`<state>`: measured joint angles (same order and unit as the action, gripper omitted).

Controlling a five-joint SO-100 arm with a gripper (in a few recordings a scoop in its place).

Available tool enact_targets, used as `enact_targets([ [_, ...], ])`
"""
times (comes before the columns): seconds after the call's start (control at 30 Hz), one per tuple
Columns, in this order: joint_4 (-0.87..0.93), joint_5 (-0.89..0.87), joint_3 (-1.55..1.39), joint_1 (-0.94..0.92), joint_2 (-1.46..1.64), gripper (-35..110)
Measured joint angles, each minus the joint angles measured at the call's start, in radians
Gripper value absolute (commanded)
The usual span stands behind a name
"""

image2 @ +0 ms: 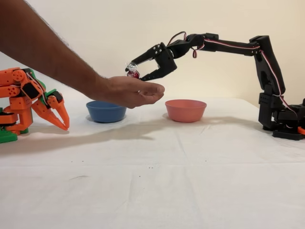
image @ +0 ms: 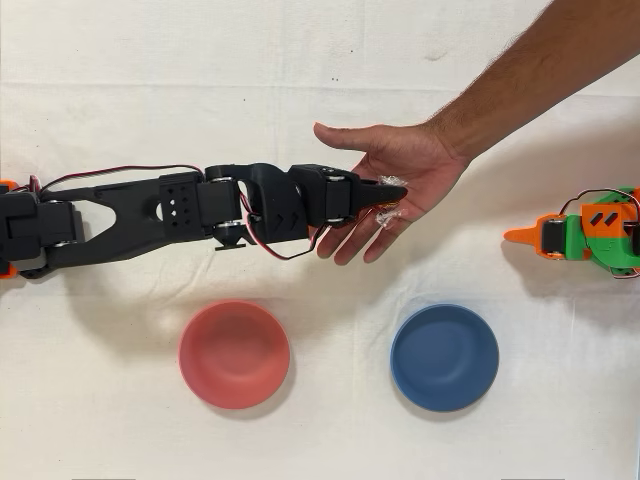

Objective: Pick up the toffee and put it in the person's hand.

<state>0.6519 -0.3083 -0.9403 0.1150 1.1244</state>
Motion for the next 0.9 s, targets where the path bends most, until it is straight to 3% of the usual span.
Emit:
enact_targets([
  [0.9,0.009,0.032,0.011,0.020,-0.015,19],
])
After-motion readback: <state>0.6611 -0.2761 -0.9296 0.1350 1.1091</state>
